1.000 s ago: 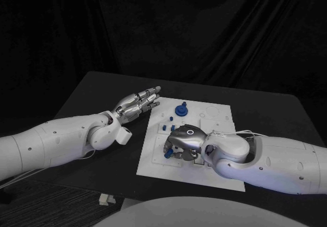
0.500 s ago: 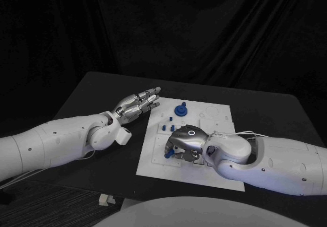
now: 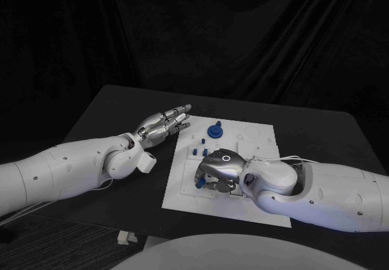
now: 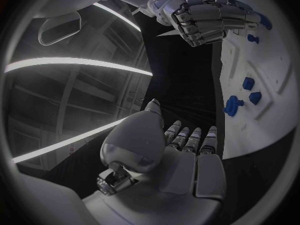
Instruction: Assemble the parts on the task board
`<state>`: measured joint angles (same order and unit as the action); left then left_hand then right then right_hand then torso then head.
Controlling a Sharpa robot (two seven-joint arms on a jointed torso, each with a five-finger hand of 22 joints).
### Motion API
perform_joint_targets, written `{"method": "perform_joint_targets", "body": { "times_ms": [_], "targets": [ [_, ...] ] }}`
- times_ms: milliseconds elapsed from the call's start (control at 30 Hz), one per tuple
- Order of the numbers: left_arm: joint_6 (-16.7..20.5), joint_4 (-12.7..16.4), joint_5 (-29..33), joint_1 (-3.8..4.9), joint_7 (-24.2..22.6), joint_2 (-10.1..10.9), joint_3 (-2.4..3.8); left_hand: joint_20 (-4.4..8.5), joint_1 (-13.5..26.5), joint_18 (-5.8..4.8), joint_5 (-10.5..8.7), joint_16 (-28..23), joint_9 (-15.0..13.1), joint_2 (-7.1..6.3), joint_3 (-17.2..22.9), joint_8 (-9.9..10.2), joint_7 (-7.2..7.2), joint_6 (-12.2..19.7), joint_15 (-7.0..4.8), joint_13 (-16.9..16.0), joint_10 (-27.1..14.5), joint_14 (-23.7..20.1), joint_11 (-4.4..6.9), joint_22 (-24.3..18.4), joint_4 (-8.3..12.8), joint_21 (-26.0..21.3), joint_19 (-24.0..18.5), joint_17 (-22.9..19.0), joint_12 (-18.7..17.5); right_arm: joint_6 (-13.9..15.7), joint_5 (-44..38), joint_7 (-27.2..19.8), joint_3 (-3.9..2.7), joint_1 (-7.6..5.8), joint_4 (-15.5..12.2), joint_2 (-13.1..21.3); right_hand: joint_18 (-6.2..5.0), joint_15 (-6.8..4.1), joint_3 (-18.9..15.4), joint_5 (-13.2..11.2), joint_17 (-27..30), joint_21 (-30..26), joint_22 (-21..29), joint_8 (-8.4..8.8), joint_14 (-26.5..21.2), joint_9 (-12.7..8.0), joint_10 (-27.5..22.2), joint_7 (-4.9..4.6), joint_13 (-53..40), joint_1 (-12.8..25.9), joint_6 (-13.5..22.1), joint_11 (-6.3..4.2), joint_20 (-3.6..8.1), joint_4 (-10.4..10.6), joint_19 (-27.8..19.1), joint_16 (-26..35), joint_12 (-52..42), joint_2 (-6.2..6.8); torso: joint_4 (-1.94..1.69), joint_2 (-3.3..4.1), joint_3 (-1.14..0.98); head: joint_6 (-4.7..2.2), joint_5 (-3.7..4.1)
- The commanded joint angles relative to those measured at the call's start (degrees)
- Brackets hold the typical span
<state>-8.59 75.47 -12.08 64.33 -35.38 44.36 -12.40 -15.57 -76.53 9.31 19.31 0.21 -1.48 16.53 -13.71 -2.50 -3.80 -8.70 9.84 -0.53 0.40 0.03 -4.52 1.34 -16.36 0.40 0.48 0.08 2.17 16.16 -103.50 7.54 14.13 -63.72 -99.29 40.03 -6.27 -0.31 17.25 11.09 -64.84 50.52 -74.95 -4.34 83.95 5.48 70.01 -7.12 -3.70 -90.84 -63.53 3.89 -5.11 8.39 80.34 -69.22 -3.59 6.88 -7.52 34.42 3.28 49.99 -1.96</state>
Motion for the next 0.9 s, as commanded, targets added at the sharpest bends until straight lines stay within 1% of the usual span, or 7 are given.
{"method": "perform_joint_targets", "body": {
  "times_ms": [33, 100, 167, 267, 433, 667, 900],
  "targets": [
    [-0.82, 0.10, 0.34, -0.09, -0.43, -0.18, 0.06, -0.38, -0.17, 0.51, 0.13, -0.21, -0.10, 0.14, 0.46, -0.25, -0.47, -0.34, 0.56, -0.09, 0.12, -0.03, -0.50, 0.08, -0.03, -0.02, -0.14, -0.08, 0.36, -0.56, -0.59, 0.57, 0.01, 0.09, 0.00, -0.25, -0.17, -0.28, 0.23, -0.64, -0.02, -0.39, -6.48, 0.80, -0.20, -0.35, -0.62, 0.47, -0.05, 1.16, 1.93, 0.21, -0.02, 0.55, -0.40, 0.31, -0.20, 0.68, 0.01, 0.06, -0.03, 0.01, -0.05],
    [-0.86, 0.10, 0.34, -0.09, -0.40, -0.21, 0.06, -0.39, -0.18, 0.50, 0.16, -0.21, -0.11, 0.13, 0.52, -0.28, -0.52, -0.39, 0.57, -0.10, 0.14, -0.03, -0.57, 0.09, -0.02, -0.02, -0.13, -0.08, 0.42, -0.58, -0.59, 0.34, 0.01, 0.09, 0.13, -0.50, -0.19, -0.21, 0.26, -0.91, -0.05, -0.46, -6.45, 0.84, -0.25, -0.63, -0.92, 1.30, -0.07, 1.90, 3.70, 0.29, -0.11, 0.90, -0.49, 0.30, -0.25, 0.99, 0.04, 0.04, -0.02, 0.01, -0.01],
    [-0.89, 0.11, 0.34, -0.10, -0.37, -0.23, 0.06, -0.39, -0.18, 0.50, 0.16, -0.21, -0.11, 0.13, 0.52, -0.28, -0.52, -0.39, 0.57, -0.10, 0.14, -0.03, -0.57, 0.09, -0.02, -0.02, -0.13, -0.08, 0.42, -0.61, -0.59, 0.17, 0.01, 0.09, 0.23, -0.66, -0.20, -0.15, 0.17, -1.02, -0.02, -0.56, -6.42, 0.77, -0.29, -0.64, -1.21, 1.18, -0.05, 2.47, 4.08, 0.38, -0.17, 1.20, -0.54, 0.35, -0.22, 1.19, 0.07, 0.04, -0.01, 0.01, -0.04],
    [-0.93, 0.13, 0.34, -0.10, -0.33, -0.26, 0.06, -0.39, -0.20, 0.49, 0.18, -0.21, -0.12, 0.10, 0.57, -0.31, -0.59, -0.47, 0.58, -0.12, 0.16, -0.03, -0.64, 0.08, 0.00, -0.02, -0.13, -0.08, 0.50, -0.56, -0.59, -0.12, 0.01, 0.09, 0.36, -0.85, -0.21, -0.01, 0.10, -1.22, -0.02, -0.69, -6.38, 0.76, -0.35, -0.77, -1.71, 1.94, -0.06, 3.23, 5.24, 0.55, -0.29, 1.55, -0.62, 0.36, -0.20, 1.53, 0.05, 0.05, -0.01, 0.01, -0.01],
    [-0.97, 0.15, 0.34, -0.10, -0.22, -0.25, 0.06, -0.40, -0.25, 0.48, 0.24, -0.21, -0.13, 0.08, 0.64, -0.35, -0.66, -0.54, 0.59, -0.13, 0.19, -0.03, -0.70, 0.10, 0.03, -0.01, -0.12, -0.08, 0.55, -0.27, -0.59, -0.52, 0.01, 0.09, 0.49, -1.03, -0.25, 0.47, -0.14, -1.81, 0.16, -1.31, -6.24, 0.69, -0.55, -0.78, -3.88, 2.29, 0.02, 4.13, 6.28, 1.17, -0.64, 1.83, -0.86, 0.55, -0.01, 2.01, 0.06, 0.06, -0.04, 0.01, -0.01],
    [-1.04, 0.16, 0.34, -0.10, -0.09, -0.26, 0.06, -0.40, -0.32, 0.46, 0.35, -0.21, -0.14, 0.05, 0.74, -0.40, -0.75, -0.65, 0.60, -0.16, 0.23, -0.03, -0.80, 0.10, 0.09, -0.01, -0.12, -0.08, 0.66, 0.74, -0.59, -0.91, 0.01, 0.09, 0.55, -0.95, -0.45, 0.91, -0.96, -2.30, 0.57, -2.42, -6.01, 0.68, -1.01, -0.82, -8.40, 2.59, -0.06, 4.76, 8.05, 1.85, -1.15, 1.38, -1.33, 0.93, -0.16, 2.16, 0.06, 0.02, -0.03, 0.01, -0.05],
    [-1.15, 0.12, 0.34, -0.12, 0.07, -0.25, 0.06, -0.41, -0.37, 0.45, 0.41, -0.21, -0.15, 0.05, 0.80, -0.43, -0.81, -0.69, 0.60, -0.16, 0.24, -0.03, -0.82, 0.08, 0.12, -0.02, -0.12, -0.08, 0.67, 1.28, -0.59, -0.58, 0.02, 0.08, 0.53, -0.30, -0.95, 1.33, -3.90, -3.13, 2.19, -5.81, -5.33, 0.78, -2.32, -1.62, -16.30, 2.25, 0.04, 5.21, 14.16, 3.02, -1.66, -0.04, -2.62, 2.43, -0.16, 1.51, 0.03, 0.02, -0.04, 0.01, 0.13]
  ]
}}
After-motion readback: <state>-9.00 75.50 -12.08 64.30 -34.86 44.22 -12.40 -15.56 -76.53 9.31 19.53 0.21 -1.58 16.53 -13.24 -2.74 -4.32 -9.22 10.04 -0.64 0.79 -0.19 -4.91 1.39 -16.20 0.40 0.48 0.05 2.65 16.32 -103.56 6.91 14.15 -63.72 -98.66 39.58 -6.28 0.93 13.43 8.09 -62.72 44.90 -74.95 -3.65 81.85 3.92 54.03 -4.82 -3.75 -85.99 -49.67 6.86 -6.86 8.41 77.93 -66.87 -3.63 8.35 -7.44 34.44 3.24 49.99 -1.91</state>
